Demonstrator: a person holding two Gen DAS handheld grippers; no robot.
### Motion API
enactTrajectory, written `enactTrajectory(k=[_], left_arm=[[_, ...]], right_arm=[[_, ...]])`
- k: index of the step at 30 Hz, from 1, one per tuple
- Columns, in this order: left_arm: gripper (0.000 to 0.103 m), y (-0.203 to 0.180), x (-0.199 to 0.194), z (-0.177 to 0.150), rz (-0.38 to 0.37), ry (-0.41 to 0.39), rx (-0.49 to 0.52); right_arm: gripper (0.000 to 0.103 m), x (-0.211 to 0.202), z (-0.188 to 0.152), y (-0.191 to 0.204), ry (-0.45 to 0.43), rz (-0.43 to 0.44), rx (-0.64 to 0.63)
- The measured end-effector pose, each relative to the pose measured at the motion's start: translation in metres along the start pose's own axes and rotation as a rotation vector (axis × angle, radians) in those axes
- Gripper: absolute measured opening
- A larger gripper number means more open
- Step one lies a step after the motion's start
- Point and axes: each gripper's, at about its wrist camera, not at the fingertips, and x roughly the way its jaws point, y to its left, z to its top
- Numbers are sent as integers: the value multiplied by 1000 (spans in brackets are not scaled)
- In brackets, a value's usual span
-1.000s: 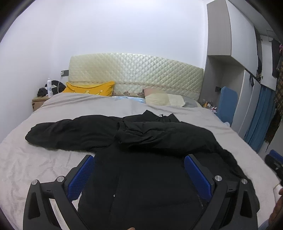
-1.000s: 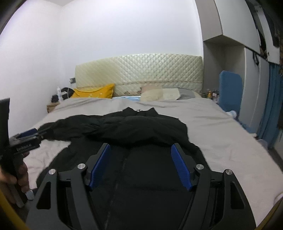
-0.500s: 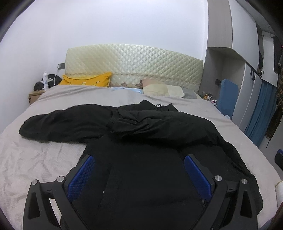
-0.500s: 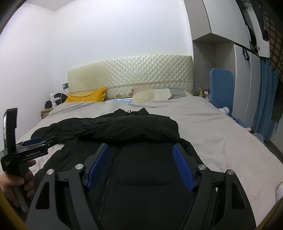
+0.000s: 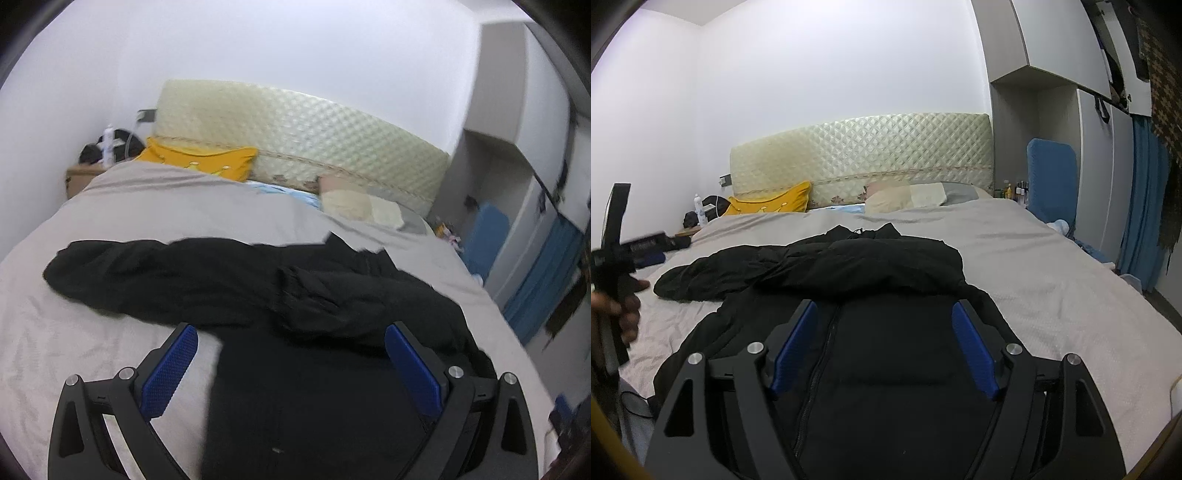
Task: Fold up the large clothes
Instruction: 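Grasp the other sleeve cuff with the left gripper, then lift the sleeve with the left gripper and fold it over the jacket body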
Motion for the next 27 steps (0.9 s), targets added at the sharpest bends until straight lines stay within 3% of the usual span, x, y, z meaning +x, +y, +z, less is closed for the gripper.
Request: enactTrajectory(k=[6,12,16,22,27], left_arm=[[102,72,8,37,21,41,-86],[102,148,25,57,150,-23,-132],[102,205,44,60,101,-14,-241],[102,297,95,35,31,44,-483],[101,359,132,-4,46,72,-607]], right_arm=[[76,1,-1,3,10,14,20],[77,16,-5,10,33,-31,-5],[77,34,-7,10,83,-55,1],[78,54,-10,17,141,-81,4],[78,76,-11,28,187,-87,11]])
